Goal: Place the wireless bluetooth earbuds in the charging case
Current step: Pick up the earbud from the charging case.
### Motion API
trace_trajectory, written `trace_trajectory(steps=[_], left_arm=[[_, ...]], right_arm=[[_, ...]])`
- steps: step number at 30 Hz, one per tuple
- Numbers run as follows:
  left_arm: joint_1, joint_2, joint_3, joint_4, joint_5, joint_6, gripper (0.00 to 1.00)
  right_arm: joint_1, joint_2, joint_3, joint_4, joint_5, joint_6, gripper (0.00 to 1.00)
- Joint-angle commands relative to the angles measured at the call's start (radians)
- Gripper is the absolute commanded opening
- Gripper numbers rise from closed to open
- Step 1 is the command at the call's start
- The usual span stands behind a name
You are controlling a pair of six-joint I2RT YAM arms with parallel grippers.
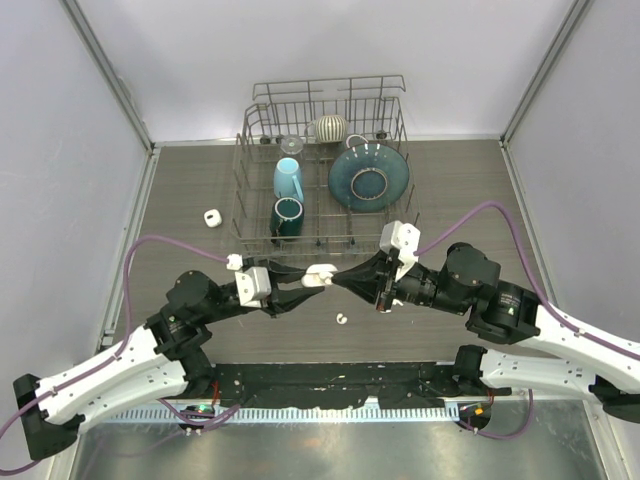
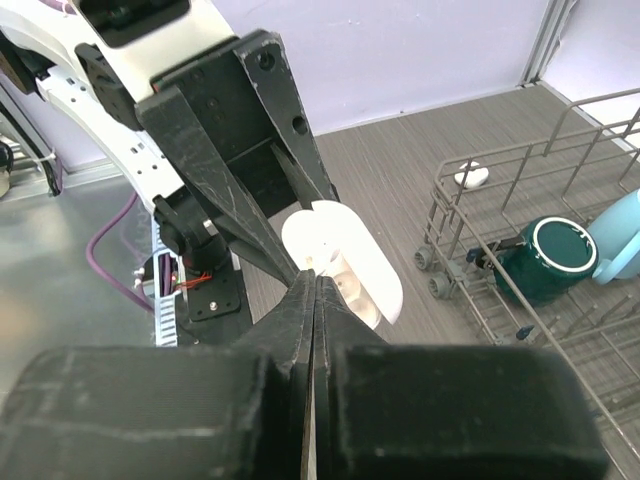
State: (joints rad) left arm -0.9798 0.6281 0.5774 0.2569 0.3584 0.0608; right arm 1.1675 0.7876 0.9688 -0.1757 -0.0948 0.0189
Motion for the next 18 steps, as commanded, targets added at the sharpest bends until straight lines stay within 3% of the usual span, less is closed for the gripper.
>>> trace_trajectory(steps=[1,9,13,18], left_arm=[[0.003,-0.004,-0.004,0.035,-0.012,0.011,0.0],[0.003,0.002,-0.028,0.074,-0.05,0.045,0.0],[0.003,0.016,-0.053,0.14,-0.108,0.1,0.0],[0.003,0.045,-0.048,0.179,-0.157,0.227,0.0]], right_arm=[[0.004,-0.019,0.034,0.077,-0.006,0.012,0.01],[0.004,-0.001,0.059,0.074,0.013,0.052,0.01],[0.004,0.028,0.09,0.068,0.055,0.227,0.01],[0.004,0.071,0.143,-0.023,0.252,0.429,0.01]])
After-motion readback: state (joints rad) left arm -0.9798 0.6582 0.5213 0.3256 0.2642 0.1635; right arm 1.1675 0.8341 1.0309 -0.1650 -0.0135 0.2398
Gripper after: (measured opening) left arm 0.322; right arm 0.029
